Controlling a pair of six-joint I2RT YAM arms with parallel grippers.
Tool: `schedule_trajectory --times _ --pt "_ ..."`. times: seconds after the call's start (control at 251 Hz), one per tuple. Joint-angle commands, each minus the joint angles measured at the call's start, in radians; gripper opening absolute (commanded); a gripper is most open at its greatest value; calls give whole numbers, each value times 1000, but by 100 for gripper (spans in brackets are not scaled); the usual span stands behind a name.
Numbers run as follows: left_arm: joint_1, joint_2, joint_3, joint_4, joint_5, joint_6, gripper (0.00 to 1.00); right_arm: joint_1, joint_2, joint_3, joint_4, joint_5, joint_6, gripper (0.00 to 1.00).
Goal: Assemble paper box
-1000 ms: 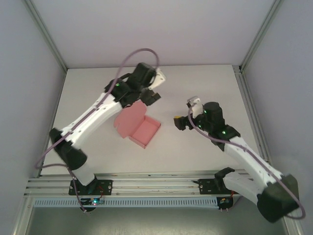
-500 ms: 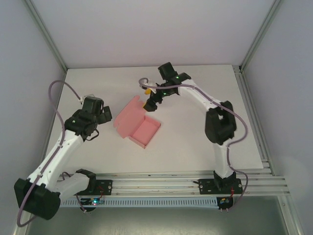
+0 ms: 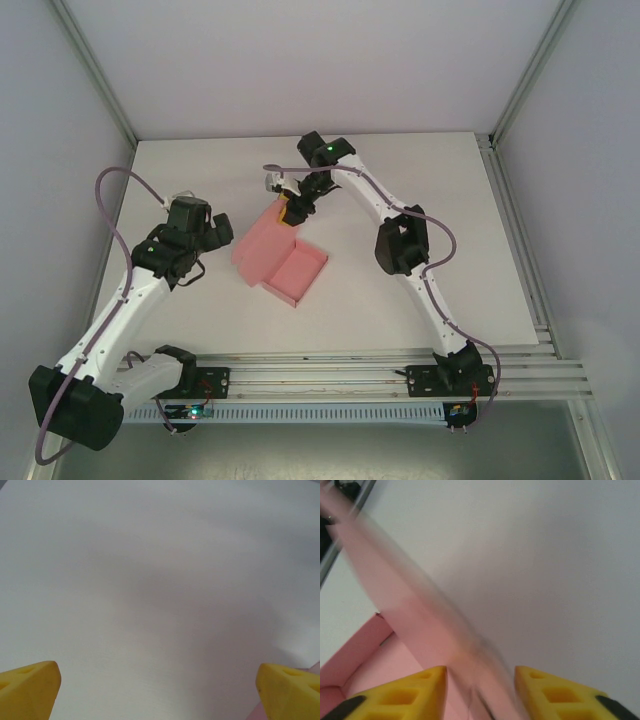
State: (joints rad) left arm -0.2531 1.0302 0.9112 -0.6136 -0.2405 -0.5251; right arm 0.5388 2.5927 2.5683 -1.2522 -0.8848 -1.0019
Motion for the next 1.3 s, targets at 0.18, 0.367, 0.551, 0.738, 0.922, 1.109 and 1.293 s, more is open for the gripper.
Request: schedule_trajectory --times 0.18,0.367,0.551,0.738,0.922,1.109,1.293 --pt "10 -12 -33 163 179 98 100 -60 -228 -280 35 -17 -26 6" --pt "11 51 -52 285 416 253 100 -106 -422 -614 271 53 82 2" --pt "15 167 -61 338 610 456 100 -181 -655 -984 597 61 224 2" --pt "27 329 0 360 785 667 90 -226 -696 -1077 570 -1 168 4" --pt "29 479 76 323 860 811 63 -235 -689 -1077 565 -10 173 3" --pt "30 575 153 325 858 792 44 -237 -676 -1069 547 8 177 3" --pt "29 579 173 304 888 764 10 -237 -677 -1076 592 81 253 7"
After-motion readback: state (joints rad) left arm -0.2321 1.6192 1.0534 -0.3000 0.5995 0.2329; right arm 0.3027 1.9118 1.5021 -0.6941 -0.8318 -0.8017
